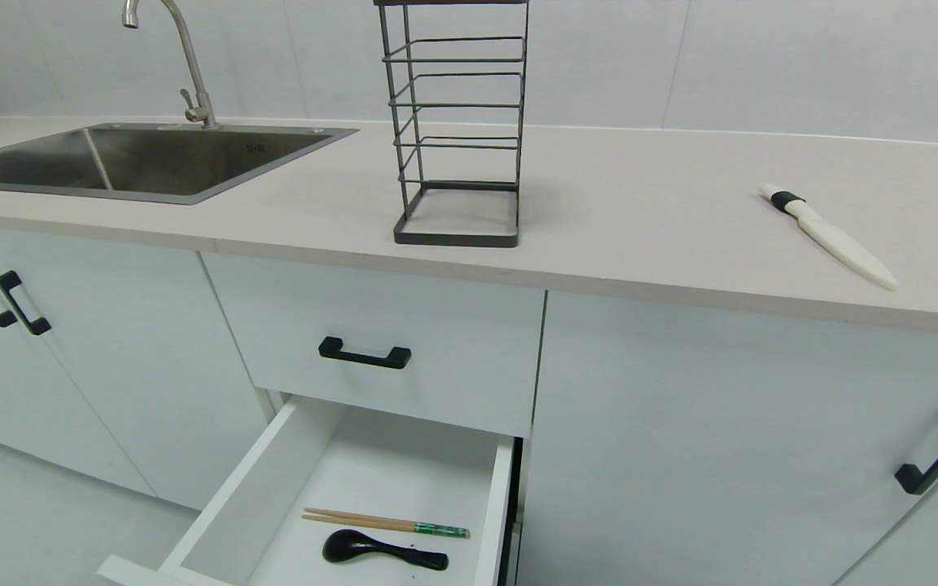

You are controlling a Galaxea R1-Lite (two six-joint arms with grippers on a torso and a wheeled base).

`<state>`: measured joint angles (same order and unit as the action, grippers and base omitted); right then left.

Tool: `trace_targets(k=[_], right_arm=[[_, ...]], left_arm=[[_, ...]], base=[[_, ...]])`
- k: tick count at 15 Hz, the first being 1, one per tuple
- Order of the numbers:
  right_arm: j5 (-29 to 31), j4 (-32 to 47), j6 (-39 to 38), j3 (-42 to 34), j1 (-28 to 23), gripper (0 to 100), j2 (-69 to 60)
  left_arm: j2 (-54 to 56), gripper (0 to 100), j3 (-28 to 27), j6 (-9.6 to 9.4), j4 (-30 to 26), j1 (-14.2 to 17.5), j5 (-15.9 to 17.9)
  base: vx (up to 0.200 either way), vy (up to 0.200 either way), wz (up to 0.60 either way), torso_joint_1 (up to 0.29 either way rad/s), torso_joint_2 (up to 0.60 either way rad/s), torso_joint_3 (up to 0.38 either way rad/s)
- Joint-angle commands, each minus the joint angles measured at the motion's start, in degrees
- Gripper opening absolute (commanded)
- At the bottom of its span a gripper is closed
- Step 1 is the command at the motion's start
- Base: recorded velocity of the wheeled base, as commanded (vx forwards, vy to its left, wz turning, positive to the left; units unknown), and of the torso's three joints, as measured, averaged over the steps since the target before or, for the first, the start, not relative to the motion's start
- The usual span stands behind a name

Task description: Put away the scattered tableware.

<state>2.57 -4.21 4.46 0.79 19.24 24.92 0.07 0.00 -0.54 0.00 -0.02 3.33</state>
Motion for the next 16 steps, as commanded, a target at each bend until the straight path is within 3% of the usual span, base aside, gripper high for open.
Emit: trace_targets(k=[1,5,10,16], right_arm=[[1.29,4.03,0.9,0.44,-4.21,100,-9.1],[0.77,5.7,2.31,1.23,-14.84,100,-14.28],[0.59,5.7,2.31,1.23,-19.15,100,-20.35],[-2.04,5.35,2.04,1.05,-19.24,100,-24.21]], left_arm=[[-0.07,100,0.0,0.01,0.0,0.02,0.01],[-0.07,100,0.0,0.01,0.0,0.02,0.01],[-0.07,100,0.0,0.01,0.0,0.02,0.01],[-0.07,100,0.0,0.01,0.0,0.02,0.01]], base=[[0.0,0.0,0.0,0.0,0.0,0.0],[0.0,0.0,0.0,0.0,0.0,0.0],[0.0,0.0,0.0,0.0,0.0,0.0],[0.0,0.0,0.0,0.0,0.0,0.0]])
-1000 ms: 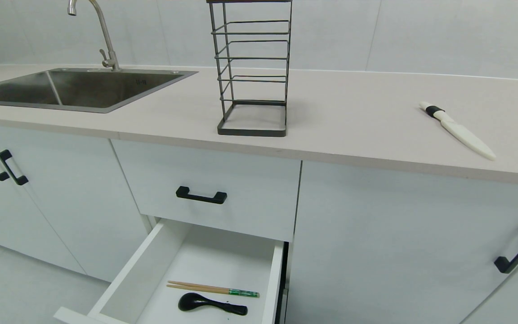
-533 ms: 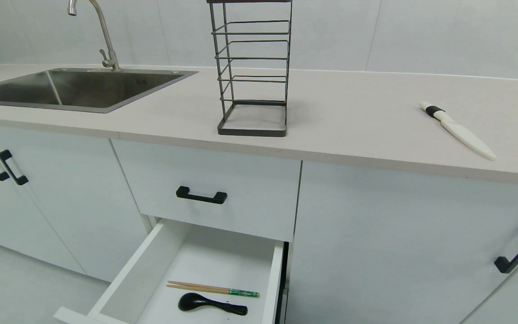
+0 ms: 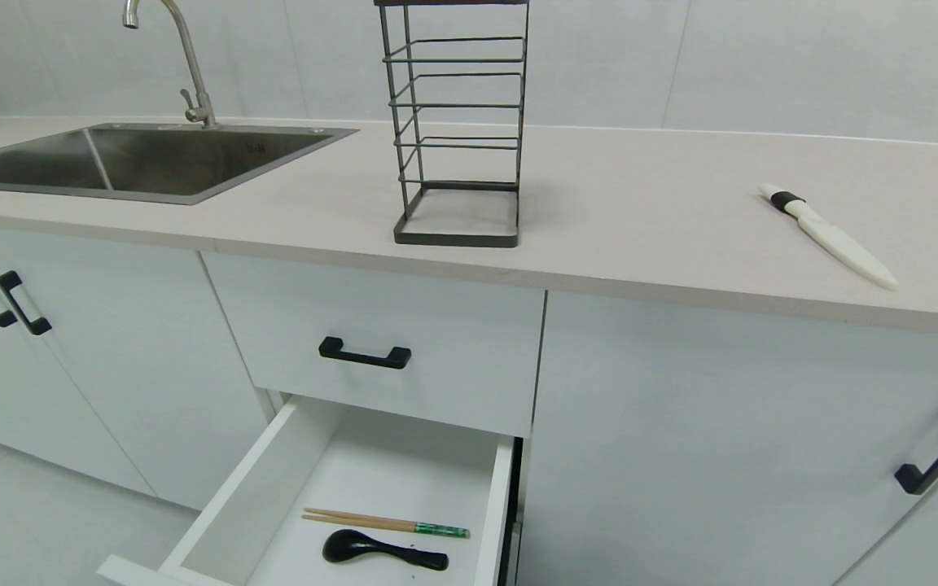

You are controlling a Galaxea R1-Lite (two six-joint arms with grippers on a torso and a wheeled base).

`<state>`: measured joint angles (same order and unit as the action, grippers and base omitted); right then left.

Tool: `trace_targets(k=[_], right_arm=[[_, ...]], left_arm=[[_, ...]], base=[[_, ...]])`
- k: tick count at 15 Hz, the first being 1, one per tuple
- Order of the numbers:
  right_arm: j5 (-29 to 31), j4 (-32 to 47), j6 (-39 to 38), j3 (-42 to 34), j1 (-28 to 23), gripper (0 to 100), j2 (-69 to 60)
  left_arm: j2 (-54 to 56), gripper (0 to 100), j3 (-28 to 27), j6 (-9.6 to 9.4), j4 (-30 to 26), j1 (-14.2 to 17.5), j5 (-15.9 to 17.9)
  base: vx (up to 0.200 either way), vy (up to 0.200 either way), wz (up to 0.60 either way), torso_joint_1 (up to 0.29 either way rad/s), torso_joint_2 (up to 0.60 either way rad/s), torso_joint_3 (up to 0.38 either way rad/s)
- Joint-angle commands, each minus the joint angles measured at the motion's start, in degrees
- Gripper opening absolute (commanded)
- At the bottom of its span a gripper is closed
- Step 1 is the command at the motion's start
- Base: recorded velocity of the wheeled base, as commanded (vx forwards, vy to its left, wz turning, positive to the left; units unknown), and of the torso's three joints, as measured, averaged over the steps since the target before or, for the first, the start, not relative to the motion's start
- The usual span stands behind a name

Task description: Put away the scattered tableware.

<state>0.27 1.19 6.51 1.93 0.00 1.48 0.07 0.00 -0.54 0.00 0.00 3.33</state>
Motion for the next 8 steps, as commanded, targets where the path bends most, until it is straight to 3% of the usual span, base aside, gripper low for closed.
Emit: trace_targets(k=[1,4,8], right_arm=[[-1.85,0.04,-0.01,-0.08,0.0,100,-0.77],[4.3,-0.14,-4.05,-0.08,-0.09,100,-0.77],[4.48,-1.46,-8.18,-0.61,0.0,100,-0.77]], left_arm=[[-0.07,100,0.0,0.01,0.0,0.0,0.01],[-0.07,100,0.0,0.01,0.0,-0.09,0.01],[-0.07,100,0.0,0.01,0.0,0.0,0.01]], base=[[0.0,0.0,0.0,0.0,0.0,0.0],[0.0,0.0,0.0,0.0,0.0,0.0],[0.0,0.0,0.0,0.0,0.0,0.0]])
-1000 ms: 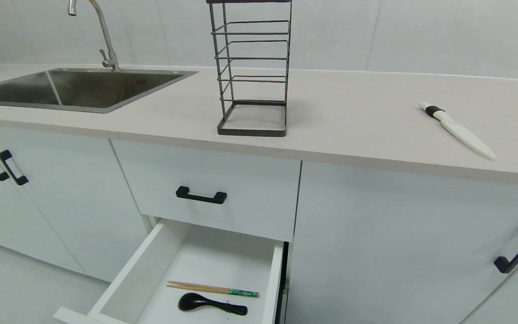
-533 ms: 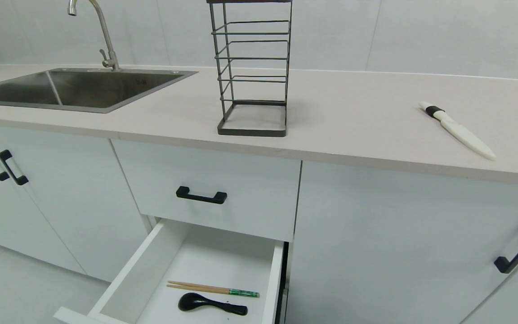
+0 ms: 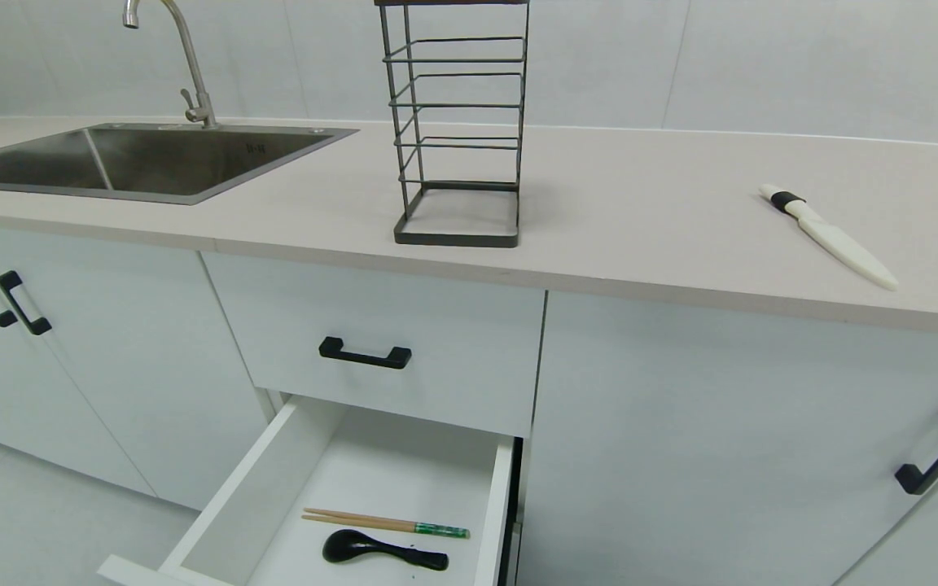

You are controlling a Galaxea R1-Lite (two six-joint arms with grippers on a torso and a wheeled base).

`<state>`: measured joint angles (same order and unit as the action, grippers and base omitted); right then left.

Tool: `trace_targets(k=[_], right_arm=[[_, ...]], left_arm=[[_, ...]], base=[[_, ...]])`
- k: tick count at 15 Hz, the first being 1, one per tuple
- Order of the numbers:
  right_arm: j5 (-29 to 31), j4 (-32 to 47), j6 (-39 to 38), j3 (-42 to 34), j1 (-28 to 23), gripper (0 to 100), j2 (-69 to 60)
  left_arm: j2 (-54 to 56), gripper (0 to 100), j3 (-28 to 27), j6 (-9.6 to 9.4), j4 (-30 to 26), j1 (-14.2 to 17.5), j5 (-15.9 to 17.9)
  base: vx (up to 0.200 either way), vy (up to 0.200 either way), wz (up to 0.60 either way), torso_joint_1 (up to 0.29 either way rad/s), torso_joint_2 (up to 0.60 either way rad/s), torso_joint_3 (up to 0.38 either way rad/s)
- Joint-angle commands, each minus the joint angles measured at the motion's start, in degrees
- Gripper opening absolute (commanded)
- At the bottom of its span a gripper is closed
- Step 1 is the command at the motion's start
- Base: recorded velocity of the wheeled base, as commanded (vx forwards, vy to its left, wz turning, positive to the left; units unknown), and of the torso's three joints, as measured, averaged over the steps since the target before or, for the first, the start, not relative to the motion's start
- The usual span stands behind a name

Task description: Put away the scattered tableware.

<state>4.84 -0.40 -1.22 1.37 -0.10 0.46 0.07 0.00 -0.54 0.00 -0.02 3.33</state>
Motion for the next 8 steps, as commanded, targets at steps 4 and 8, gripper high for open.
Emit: trace_targets(k=[4,8], right_arm=[[-5.19,0.75,-0.28,-1.28,0.19,100,0.15],[-5.19,0.75,-0.1,-1.28,0.19,100,0.15]], left_arm=[[-0.07,100,0.0,0.1,0.0,0.02,0.1],[-0.07,100,0.0,-0.25,0.09,-0.06,0.45]], base=[[0.0,0.0,0.0,0.0,0.0,0.0],[0.0,0.0,0.0,0.0,0.0,0.0]])
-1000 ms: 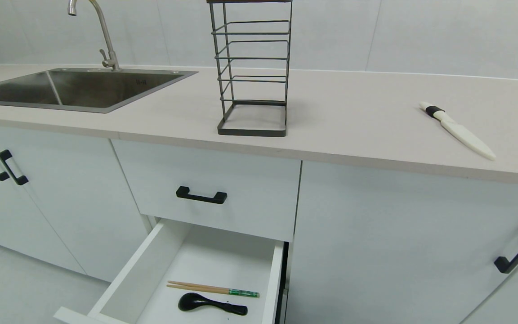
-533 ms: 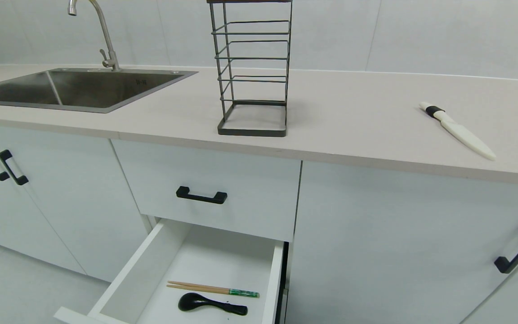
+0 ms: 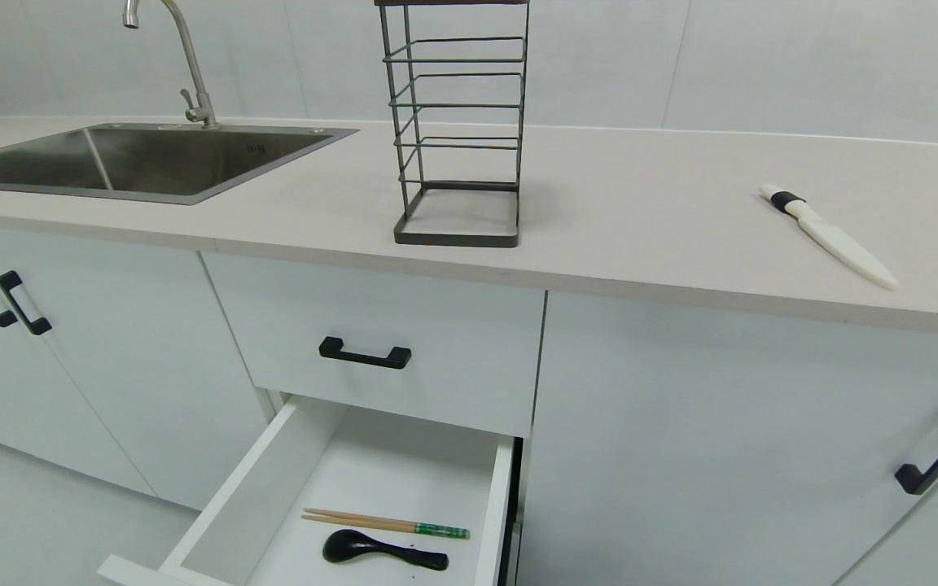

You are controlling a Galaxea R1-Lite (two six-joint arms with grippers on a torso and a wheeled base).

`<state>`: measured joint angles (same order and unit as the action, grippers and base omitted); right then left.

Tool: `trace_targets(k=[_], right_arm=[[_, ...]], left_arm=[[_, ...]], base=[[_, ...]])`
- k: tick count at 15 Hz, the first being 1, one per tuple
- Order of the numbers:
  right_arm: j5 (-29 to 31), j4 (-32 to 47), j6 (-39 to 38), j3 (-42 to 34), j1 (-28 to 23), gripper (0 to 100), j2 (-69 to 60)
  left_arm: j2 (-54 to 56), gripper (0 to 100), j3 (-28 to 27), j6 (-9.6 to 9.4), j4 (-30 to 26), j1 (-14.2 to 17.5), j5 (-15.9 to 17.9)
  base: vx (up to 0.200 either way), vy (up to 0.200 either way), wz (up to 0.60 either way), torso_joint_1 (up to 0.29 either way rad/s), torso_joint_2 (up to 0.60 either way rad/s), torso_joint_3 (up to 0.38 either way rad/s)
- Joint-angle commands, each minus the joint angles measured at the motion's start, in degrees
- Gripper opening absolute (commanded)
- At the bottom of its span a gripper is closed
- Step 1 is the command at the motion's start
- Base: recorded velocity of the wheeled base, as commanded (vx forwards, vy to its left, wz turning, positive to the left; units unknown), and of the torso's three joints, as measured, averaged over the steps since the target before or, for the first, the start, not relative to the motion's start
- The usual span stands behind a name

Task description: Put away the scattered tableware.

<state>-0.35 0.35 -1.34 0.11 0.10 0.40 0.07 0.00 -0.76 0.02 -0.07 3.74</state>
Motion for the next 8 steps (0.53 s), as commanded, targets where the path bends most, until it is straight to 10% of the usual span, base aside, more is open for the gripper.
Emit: trace_targets(k=[1,4,6,8], right_arm=[[0.0,0.0,0.02,-0.02,-0.01,100,0.21],[0.0,0.0,-0.07,-0.02,-0.01,100,0.21],[0.0,0.0,0.02,-0.02,-0.01,100,0.21],[0.0,0.0,0.02,-0.02,-0.01,100,0.21]], left_arm=[[-0.07,100,0.0,-0.74,0.15,0.07,0.3],[-0.07,100,-0.35,-1.35,1.82,0.07,1.44],[-2.36,100,-12.13,-0.04,12.9,0.25,1.27],[-3.5,100,-19.69,-0.04,6.57,-0.54,1.79]], base=[[0.0,0.0,0.0,0.0,0.0,0.0],[0.0,0.0,0.0,0.0,0.0,0.0],[0.0,0.0,0.0,0.0,0.0,0.0],[0.0,0.0,0.0,0.0,0.0,0.0]])
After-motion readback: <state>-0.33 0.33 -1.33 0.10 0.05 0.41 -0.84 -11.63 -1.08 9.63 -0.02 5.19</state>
